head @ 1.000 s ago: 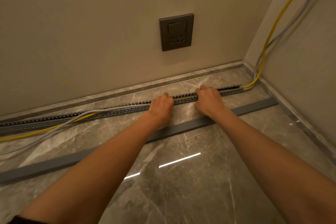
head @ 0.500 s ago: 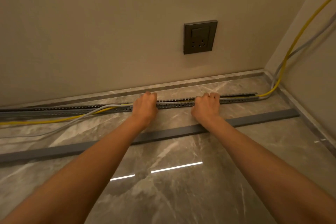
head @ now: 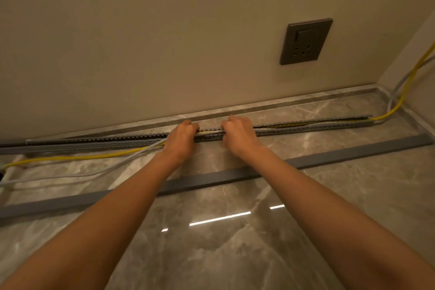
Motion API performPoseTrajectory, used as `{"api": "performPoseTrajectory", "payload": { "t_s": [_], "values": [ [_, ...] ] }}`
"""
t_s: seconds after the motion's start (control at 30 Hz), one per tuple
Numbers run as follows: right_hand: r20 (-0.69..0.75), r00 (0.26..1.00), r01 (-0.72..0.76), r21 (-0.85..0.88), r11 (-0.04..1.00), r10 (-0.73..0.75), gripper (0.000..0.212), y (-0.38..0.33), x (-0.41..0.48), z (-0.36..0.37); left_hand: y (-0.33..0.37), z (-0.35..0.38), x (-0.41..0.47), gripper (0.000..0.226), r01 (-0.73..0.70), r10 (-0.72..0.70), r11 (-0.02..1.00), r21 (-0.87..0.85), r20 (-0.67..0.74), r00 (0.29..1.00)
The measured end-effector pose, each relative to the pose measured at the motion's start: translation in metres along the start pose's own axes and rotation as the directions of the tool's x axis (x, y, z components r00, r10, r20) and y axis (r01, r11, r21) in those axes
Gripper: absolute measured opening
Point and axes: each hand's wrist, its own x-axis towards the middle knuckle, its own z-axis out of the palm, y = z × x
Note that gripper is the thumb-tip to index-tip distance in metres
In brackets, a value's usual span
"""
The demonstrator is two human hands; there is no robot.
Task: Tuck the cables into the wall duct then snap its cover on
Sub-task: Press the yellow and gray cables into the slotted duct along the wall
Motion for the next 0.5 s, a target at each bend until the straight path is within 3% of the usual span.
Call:
{"api": "performPoseTrajectory", "payload": {
  "t_s": [0.17, 0.5],
  "values": [
    [0.016, 1.0, 0.022, 0.174, 0.985, -0.026, 0.034, -0.027, 0.009, 0.017, -0.033, 0.001, -0.002, 0.028, -0.02, 0.022, 0.997, 0.078, -0.018, 1.0],
    [0.03, 0.999, -0.014, 0.108, 0.994, 0.01, 0.03, -0.011, 0.0, 0.012, -0.052, -0.005, 0.001, 0.018, -0.173, 0.173, 0.985, -0.024, 0.028, 0.984]
  ]
}}
